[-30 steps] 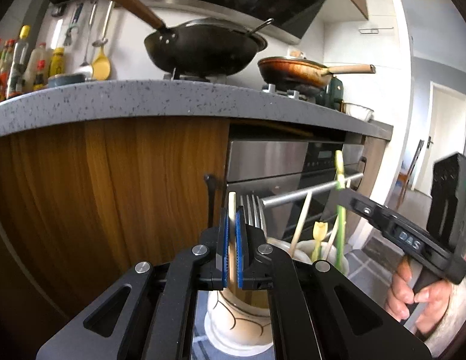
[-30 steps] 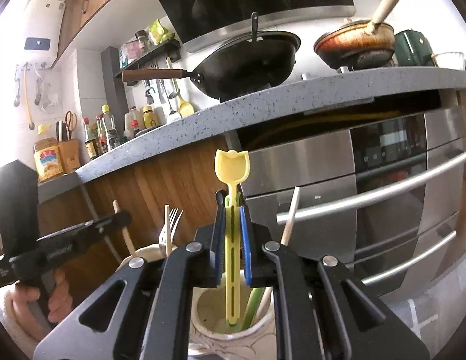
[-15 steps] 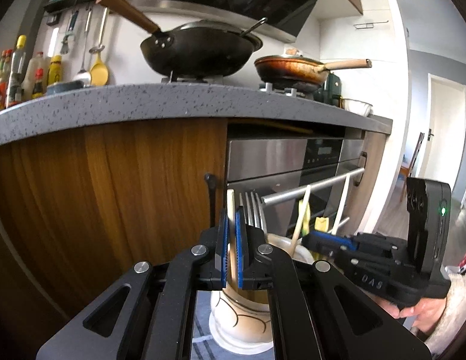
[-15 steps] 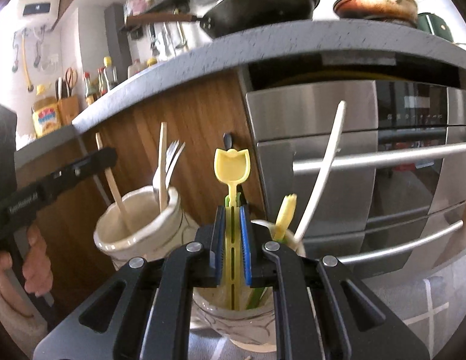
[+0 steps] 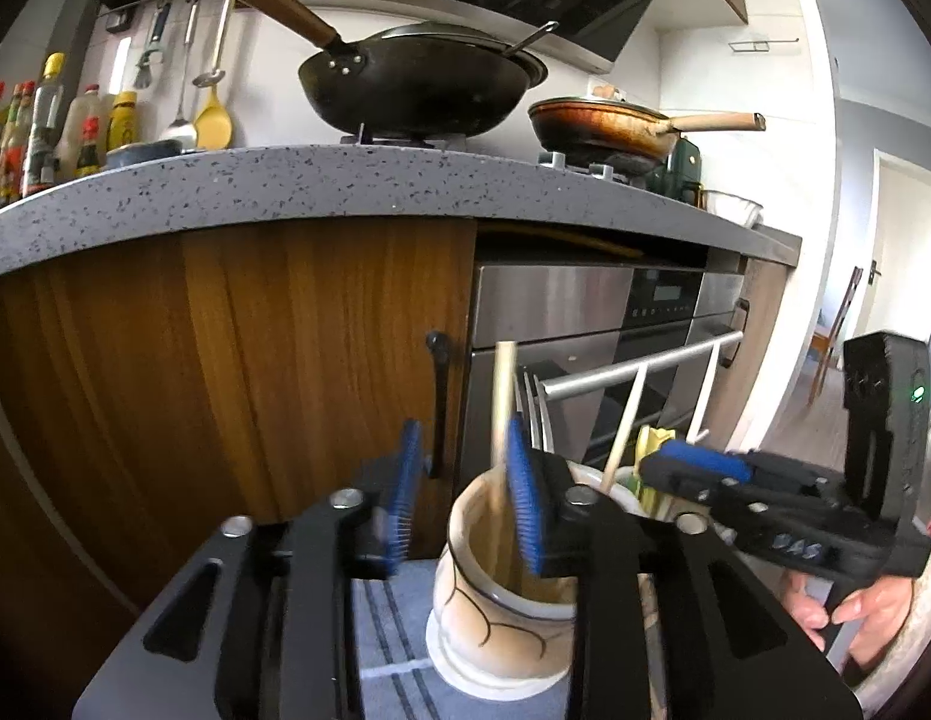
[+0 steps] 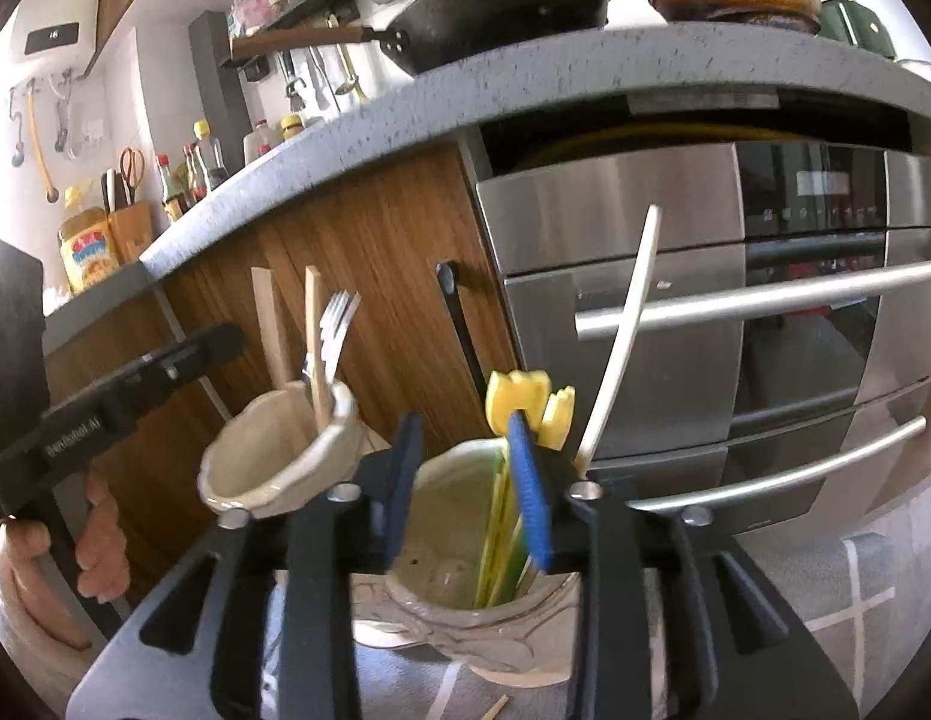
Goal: Organize utensils
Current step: 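Open both tools and move them back over the remaining utensils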
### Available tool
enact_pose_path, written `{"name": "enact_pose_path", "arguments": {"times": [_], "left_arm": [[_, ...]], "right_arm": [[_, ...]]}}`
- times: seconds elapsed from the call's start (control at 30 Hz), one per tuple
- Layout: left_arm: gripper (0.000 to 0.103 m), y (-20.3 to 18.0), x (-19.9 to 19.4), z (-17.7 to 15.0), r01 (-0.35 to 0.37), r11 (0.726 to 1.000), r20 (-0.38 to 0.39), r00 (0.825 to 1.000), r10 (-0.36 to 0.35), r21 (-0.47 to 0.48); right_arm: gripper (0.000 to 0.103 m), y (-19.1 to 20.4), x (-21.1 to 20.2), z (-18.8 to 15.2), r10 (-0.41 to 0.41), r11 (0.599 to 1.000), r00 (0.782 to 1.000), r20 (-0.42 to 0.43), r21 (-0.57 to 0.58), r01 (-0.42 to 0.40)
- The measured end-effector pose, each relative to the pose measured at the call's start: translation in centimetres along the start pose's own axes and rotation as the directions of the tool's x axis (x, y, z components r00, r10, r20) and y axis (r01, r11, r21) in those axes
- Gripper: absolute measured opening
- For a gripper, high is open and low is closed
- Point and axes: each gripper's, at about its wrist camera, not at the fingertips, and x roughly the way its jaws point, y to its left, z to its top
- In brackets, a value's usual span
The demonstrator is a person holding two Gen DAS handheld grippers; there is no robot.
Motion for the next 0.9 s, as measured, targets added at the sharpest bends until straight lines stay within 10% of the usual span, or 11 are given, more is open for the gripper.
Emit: {"name": "enact_pose_path", "arguments": {"times": [0.33,0.5,0.9], "left_arm": [[0.093,-1.4,-4.9,-0.6,-0.02,0.999,0.0,1.0,0.02,-0.043],[0.096,-2.8,-6.8,-1.8,-0.017,0.999,-0.026,1.0,0.016,-0.037],[0.097,-7.3,-6.8,-6.6,0.018,1.0,-0.134,0.991,-0.018,0.001]], "right_arm": [[0.082,0.8,-8.0,0.3,-0.039,0.999,0.999,0.033,0.007,0.038],[0.098,0.5,-11.5,-1.1,-0.071,0.997,0.997,0.027,-0.002,0.071],[0.098,-2.6,-14.3,-6.5,-0.24,0.97,0.969,-0.065,0.018,0.241]]}}
